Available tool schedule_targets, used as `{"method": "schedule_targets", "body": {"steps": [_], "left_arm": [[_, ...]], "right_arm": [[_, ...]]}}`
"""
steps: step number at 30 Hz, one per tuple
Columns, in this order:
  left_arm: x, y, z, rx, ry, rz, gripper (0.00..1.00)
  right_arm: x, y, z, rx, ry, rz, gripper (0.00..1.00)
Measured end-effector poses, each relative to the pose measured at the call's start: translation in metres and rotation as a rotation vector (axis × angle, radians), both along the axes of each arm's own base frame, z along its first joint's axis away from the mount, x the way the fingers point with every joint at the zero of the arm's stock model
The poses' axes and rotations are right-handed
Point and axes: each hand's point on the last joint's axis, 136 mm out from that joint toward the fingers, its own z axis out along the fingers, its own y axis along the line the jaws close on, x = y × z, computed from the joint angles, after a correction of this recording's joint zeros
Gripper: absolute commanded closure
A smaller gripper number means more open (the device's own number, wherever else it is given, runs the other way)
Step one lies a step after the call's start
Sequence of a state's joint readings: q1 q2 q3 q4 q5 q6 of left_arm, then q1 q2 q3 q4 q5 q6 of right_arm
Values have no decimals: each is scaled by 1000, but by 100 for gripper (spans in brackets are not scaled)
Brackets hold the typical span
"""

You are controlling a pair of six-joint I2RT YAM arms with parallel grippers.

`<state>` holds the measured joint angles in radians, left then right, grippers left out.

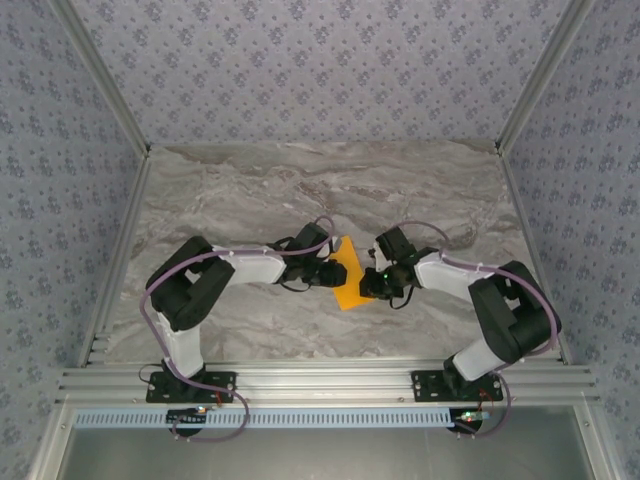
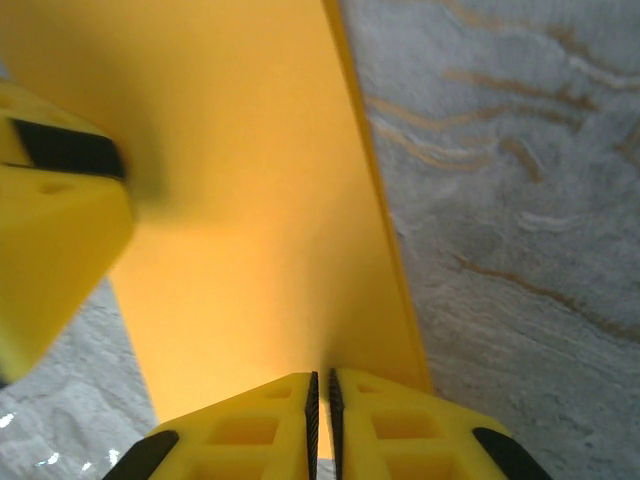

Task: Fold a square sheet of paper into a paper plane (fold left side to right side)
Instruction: First fold the square sheet of paper in half at the center of the table.

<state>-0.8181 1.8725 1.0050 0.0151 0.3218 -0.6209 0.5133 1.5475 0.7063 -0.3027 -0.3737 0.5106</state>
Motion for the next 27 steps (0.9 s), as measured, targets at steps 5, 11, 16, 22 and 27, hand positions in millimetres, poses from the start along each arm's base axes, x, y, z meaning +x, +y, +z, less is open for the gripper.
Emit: {"method": "schedule_targets", "body": {"steps": [5,11,16,22,27], "left_arm": [[2,5,0,43,-2,-3,72],[21,21,-1,78,2,21,72],[54,35,-2,100,-9,51,72],[74,43,-2,88,27,52,72],[86,53,-1,79,21,69,72]], "right_arm": [[1,-1,0,-20,-2,8,84],[1,-3,-1,-46,-6,19,85],[0,-2,-1,-46,-6,21,85],[0,-3,-2,-43,-11,20,85],[-2,-2,-1,-38,-20,22,85]]}}
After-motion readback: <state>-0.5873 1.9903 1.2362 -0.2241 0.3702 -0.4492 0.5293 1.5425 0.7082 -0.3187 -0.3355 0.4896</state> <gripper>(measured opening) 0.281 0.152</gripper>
